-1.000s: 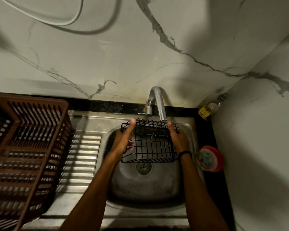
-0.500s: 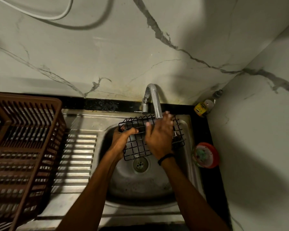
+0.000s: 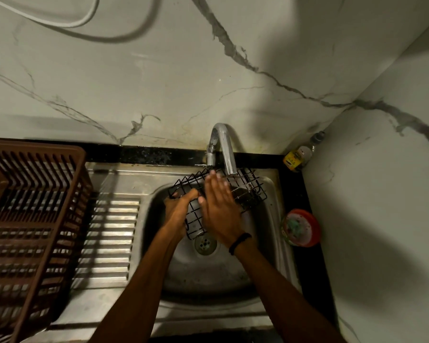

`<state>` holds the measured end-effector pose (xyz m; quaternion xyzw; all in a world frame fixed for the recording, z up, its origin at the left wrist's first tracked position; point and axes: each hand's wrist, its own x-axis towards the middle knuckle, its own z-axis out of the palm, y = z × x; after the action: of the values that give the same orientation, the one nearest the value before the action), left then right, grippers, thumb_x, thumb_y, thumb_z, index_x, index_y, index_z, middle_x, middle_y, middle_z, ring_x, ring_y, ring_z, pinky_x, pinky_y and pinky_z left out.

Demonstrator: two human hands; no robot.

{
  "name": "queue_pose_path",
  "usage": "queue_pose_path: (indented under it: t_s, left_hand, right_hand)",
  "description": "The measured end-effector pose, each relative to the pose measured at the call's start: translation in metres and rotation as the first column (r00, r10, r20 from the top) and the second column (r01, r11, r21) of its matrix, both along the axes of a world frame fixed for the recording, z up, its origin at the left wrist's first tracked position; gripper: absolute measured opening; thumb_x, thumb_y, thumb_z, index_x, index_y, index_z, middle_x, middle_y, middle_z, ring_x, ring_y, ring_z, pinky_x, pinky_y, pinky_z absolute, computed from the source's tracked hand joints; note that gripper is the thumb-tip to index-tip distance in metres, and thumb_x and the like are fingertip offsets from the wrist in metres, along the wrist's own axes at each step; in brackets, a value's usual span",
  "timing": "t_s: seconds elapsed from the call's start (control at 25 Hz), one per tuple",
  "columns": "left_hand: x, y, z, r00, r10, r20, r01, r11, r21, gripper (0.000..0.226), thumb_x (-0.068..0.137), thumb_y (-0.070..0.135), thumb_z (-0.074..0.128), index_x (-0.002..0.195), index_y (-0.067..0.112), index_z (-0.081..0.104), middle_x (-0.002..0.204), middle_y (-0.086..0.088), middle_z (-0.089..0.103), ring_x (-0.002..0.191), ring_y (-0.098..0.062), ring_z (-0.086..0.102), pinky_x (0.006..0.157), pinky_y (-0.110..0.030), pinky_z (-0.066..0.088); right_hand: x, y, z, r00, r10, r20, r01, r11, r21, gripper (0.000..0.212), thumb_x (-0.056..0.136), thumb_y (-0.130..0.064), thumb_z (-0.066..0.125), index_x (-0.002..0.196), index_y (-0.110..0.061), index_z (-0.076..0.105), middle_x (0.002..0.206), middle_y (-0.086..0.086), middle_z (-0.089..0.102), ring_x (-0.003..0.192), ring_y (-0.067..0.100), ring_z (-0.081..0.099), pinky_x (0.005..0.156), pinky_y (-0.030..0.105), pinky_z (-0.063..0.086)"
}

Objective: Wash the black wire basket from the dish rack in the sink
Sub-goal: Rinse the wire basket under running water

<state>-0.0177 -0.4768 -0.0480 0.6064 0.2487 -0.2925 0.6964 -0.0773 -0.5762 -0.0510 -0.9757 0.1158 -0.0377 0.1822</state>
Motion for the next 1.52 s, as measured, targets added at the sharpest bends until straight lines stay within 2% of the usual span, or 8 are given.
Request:
queue_pose_path:
  t_s: [0.28, 0.44, 0.6, 0.8, 1.0, 1.12, 1.24, 1.52]
  left_hand:
    - [-0.002, 0.003, -0.015, 0.999, -0.046, -0.009, 0.046, 0.998, 0.051, 0.099, 0.07, 0.037, 0.083, 0.152, 0.014, 0.033, 0.144, -0.014, 0.048, 0.123, -0.028, 0.045, 0.1, -0.043, 0.038]
    - [0.0, 0.008, -0.014, 0.999, -0.045, -0.031, 0.045, 0.999, 0.006, 0.097, 0.074, 0.041, 0.082, 0.153, 0.013, 0.032, 0.143, -0.009, 0.046, 0.136, -0.033, 0.04, 0.11, -0.048, 0.036]
    - [0.002, 0.014, -0.015, 0.997, -0.075, 0.03, 0.075, 0.997, 0.008, 0.121, 0.05, 0.047, 0.085, 0.152, 0.011, 0.031, 0.14, -0.008, 0.051, 0.125, -0.027, 0.045, 0.101, -0.044, 0.037]
    - [0.0, 0.014, -0.014, 1.0, -0.008, -0.006, 0.008, 1.0, -0.029, 0.111, 0.059, 0.049, 0.083, 0.153, 0.015, 0.034, 0.148, -0.008, 0.045, 0.136, -0.031, 0.04, 0.104, -0.044, 0.035]
    - [0.006, 0.022, -0.011, 0.999, -0.025, 0.048, 0.027, 0.999, -0.029, 0.108, 0.047, 0.059, 0.084, 0.14, 0.014, 0.053, 0.133, -0.003, 0.058, 0.126, -0.024, 0.048, 0.095, -0.04, 0.041]
    - [0.01, 0.025, -0.005, 0.996, -0.083, 0.025, 0.084, 0.994, -0.063, 0.067, 0.06, 0.057, 0.079, 0.115, 0.02, 0.069, 0.124, 0.0, 0.057, 0.123, -0.022, 0.044, 0.104, -0.044, 0.036]
    - [0.013, 0.031, -0.009, 0.996, -0.083, -0.015, 0.082, 0.994, -0.067, 0.018, 0.088, 0.042, 0.069, 0.094, 0.025, 0.072, 0.128, -0.004, 0.06, 0.13, -0.027, 0.044, 0.109, -0.048, 0.033]
    - [0.008, 0.039, -0.004, 0.996, -0.036, -0.084, 0.029, 0.997, -0.076, 0.024, 0.083, 0.045, 0.073, 0.095, 0.023, 0.075, 0.127, -0.013, 0.068, 0.124, -0.033, 0.056, 0.102, -0.046, 0.044]
  right_hand:
    - [0.002, -0.049, -0.004, 0.965, -0.26, -0.036, 0.261, 0.965, 0.038, 0.061, 0.103, -0.04, 0.017, 0.154, -0.007, 0.016, 0.162, 0.014, 0.011, 0.151, 0.024, 0.005, 0.122, 0.048, 0.012]
    - [-0.018, -0.009, -0.005, 0.979, 0.201, -0.021, -0.202, 0.977, -0.064, 0.059, 0.104, -0.041, 0.01, 0.155, -0.013, 0.006, 0.163, 0.008, 0.003, 0.151, 0.019, -0.002, 0.123, 0.041, 0.001]
    - [-0.007, -0.046, -0.008, 0.974, -0.223, -0.041, 0.224, 0.973, 0.049, 0.058, 0.104, -0.039, 0.016, 0.156, -0.013, 0.011, 0.163, 0.007, 0.003, 0.151, 0.018, -0.003, 0.124, 0.044, 0.005]
    - [-0.018, -0.004, -0.003, 0.981, 0.194, 0.016, -0.194, 0.981, -0.01, 0.059, 0.103, -0.044, 0.005, 0.154, -0.015, 0.004, 0.163, 0.005, 0.002, 0.151, 0.016, -0.003, 0.124, 0.038, 0.001]
    - [-0.009, -0.024, 0.001, 0.99, -0.141, -0.027, 0.142, 0.989, 0.041, 0.061, 0.103, -0.043, 0.01, 0.155, -0.012, 0.01, 0.163, 0.009, 0.005, 0.151, 0.018, -0.003, 0.124, 0.043, 0.004]
    - [-0.025, -0.001, 0.001, 0.977, 0.214, -0.01, -0.215, 0.975, -0.051, 0.06, 0.104, -0.043, 0.007, 0.155, -0.013, 0.009, 0.163, 0.007, 0.005, 0.151, 0.017, -0.001, 0.124, 0.04, 0.004]
    - [-0.015, -0.039, -0.001, 0.995, -0.092, -0.022, 0.093, 0.995, 0.02, 0.057, 0.104, -0.04, 0.017, 0.154, -0.012, 0.018, 0.162, 0.008, 0.014, 0.151, 0.018, 0.004, 0.124, 0.043, 0.009]
    - [-0.022, -0.022, -0.002, 0.995, 0.09, -0.039, -0.092, 0.995, -0.04, 0.058, 0.104, -0.042, 0.013, 0.155, -0.014, 0.016, 0.163, 0.005, 0.012, 0.151, 0.016, 0.004, 0.123, 0.037, 0.004]
